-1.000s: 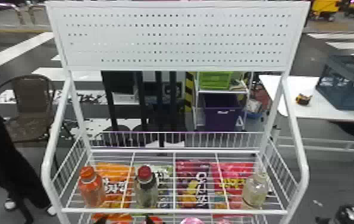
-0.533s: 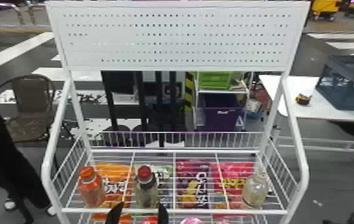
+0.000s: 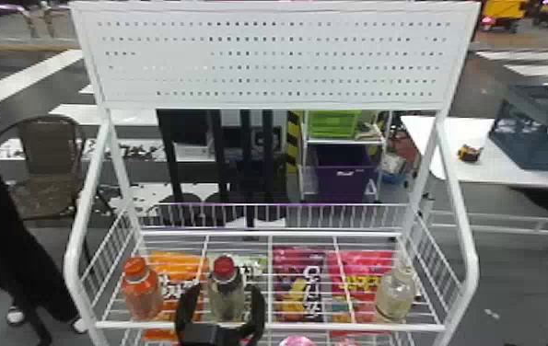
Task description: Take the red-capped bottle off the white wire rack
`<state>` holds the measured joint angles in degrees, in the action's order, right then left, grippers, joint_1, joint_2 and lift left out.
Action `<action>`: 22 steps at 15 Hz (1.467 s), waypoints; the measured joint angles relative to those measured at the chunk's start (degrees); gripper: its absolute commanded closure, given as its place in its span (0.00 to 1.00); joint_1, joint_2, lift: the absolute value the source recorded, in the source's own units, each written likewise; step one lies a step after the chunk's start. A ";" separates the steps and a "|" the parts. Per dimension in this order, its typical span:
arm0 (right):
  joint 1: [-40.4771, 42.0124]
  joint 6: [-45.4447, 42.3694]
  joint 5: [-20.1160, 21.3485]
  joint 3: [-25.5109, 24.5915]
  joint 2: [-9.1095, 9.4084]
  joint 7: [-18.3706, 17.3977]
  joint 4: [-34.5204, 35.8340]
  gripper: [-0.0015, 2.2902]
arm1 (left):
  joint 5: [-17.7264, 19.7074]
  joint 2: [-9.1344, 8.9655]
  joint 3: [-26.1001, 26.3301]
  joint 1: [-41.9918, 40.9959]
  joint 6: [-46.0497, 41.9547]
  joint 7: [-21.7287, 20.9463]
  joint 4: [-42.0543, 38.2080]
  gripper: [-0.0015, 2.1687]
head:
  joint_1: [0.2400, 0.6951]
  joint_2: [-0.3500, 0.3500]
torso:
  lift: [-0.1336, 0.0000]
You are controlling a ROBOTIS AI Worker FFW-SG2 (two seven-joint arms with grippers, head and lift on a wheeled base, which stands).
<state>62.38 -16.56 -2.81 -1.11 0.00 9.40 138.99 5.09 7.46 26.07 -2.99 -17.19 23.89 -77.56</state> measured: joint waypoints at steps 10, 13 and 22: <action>-1.58 2.35 -1.10 -1.21 -0.51 0.09 -0.68 0.52 | 2.48 -0.48 -0.02 3.80 6.02 -2.65 1.49 0.94 | 0.57 0.50 | 1.00; -2.69 4.23 -1.22 -1.31 -0.53 0.09 -0.88 0.52 | 2.42 0.75 -0.04 -0.40 12.32 -2.07 -8.99 0.94 | 0.57 0.50 | 1.00; -4.55 6.76 -1.14 -0.92 -0.44 0.09 -1.33 0.52 | -0.31 7.04 -8.64 -21.51 33.36 -0.94 -50.00 0.94 | 0.57 0.50 | 1.00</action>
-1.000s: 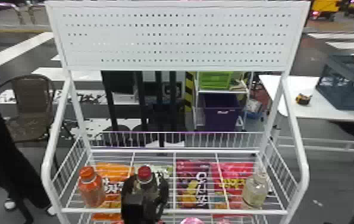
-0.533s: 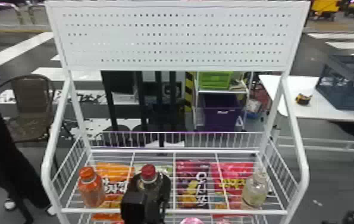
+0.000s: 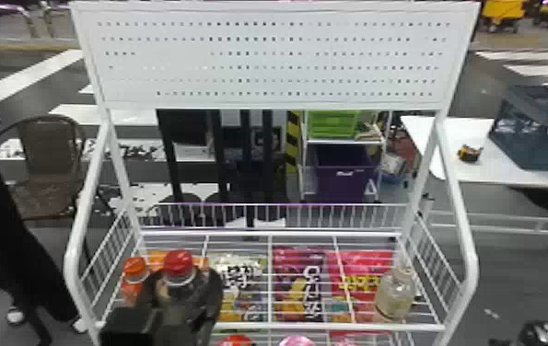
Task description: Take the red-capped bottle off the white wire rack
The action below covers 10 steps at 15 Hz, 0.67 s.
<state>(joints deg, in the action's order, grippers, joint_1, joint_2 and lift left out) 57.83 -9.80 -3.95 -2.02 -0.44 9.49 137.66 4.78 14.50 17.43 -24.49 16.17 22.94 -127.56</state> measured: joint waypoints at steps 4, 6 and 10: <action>-0.08 0.03 -0.03 0.00 0.00 0.00 -0.09 0.52 | 0.93 0.03 -10.02 -10.13 -8.05 -2.06 -4.96 0.94 | 0.57 0.50 | 1.00; -0.08 -0.12 -0.03 0.07 0.02 0.00 -0.32 0.52 | 2.44 -0.22 -13.77 -12.82 -11.52 -3.11 -4.89 0.94 | 0.57 0.50 | 1.00; 0.32 -0.77 0.06 0.86 0.09 0.00 -0.32 0.52 | 3.29 -0.81 -15.93 -14.04 -13.79 -4.42 -3.86 0.94 | 0.57 0.50 | 1.00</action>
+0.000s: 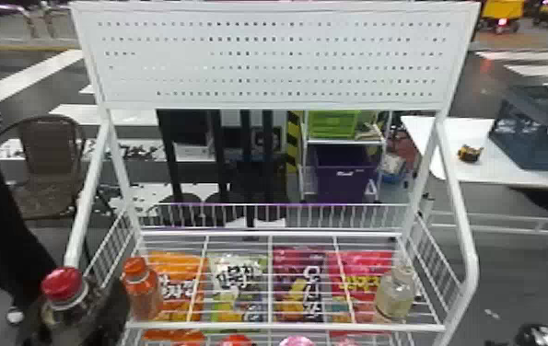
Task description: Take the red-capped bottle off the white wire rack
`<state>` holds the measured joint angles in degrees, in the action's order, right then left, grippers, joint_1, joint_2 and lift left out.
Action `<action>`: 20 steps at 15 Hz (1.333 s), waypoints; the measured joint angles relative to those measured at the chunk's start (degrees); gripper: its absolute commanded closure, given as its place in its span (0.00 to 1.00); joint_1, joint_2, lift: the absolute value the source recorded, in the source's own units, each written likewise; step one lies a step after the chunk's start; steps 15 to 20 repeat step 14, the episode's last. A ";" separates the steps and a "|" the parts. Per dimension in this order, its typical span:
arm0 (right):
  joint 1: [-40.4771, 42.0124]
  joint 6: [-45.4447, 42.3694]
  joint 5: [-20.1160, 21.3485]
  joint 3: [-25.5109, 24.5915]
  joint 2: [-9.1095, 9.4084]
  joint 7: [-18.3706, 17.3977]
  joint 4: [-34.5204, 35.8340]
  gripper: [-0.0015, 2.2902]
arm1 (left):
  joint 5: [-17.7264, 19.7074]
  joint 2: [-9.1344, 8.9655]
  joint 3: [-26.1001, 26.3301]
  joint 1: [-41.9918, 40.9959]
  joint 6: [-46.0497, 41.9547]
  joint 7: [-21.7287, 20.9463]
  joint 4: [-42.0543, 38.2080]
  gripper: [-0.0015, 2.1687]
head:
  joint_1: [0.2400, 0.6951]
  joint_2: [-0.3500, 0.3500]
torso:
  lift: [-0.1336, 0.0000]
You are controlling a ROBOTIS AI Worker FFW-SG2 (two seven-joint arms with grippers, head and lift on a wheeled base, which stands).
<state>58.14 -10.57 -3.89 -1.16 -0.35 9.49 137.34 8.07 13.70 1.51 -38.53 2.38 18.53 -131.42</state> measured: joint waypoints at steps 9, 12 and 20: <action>0.52 -0.07 0.47 0.07 0.00 0.00 0.88 0.52 | 0.02 -0.25 0.09 0.13 0.04 0.05 0.08 0.94 | 0.57 0.50 | 1.00; 0.66 -0.03 0.43 0.02 -0.04 0.00 0.99 0.52 | 0.00 -0.25 0.14 0.04 0.04 0.19 -0.13 0.94 | 0.57 0.50 | 1.00; 0.74 -0.16 0.39 0.00 -0.08 0.00 1.00 0.52 | -0.06 -0.25 0.16 0.03 0.04 0.19 -0.19 0.94 | 0.57 0.50 | 1.00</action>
